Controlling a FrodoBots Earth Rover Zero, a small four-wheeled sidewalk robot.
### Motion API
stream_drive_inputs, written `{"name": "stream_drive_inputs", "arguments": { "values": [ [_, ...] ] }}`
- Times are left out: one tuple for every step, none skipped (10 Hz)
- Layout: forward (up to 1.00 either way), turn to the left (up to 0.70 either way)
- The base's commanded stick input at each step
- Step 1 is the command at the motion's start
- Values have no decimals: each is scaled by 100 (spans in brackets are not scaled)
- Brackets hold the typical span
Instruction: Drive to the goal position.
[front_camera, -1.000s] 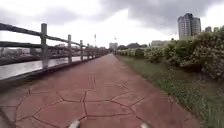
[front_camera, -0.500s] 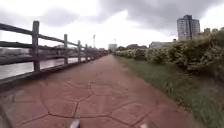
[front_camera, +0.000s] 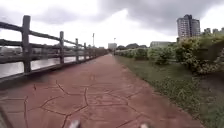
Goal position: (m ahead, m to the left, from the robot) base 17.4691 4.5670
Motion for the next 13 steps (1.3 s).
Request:
{"name": "stream_drive_inputs", "arguments": {
  "values": [
    [70,0],
    [70,0],
    [70,0],
    [70,0],
    [70,0],
    [70,0],
    [70,0],
    [70,0],
    [70,0],
    [70,0],
    [70,0],
    [70,0],
    [70,0]
  ]
}}
